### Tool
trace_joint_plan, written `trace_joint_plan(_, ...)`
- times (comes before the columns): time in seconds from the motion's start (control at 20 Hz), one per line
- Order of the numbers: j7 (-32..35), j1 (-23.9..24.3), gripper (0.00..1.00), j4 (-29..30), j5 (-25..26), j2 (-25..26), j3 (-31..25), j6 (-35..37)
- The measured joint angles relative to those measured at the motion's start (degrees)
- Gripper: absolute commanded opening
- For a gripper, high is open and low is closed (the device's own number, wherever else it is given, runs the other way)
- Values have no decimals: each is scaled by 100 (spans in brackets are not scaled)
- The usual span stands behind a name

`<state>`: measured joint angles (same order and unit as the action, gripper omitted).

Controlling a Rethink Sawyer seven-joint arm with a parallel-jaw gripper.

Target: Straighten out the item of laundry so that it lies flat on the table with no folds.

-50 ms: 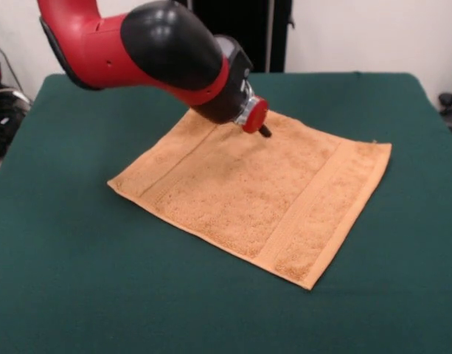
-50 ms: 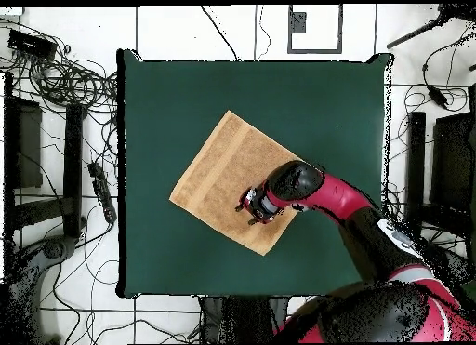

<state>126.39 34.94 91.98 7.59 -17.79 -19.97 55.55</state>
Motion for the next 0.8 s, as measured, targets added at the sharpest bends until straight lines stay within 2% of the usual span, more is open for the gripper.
trace_joint_plan(0.4, 0, 16, 100, 376, -1, -559, 34, 6)
trace_joint_plan(0.8, 0, 16, 100, 370, 255, -629, 229, 51)
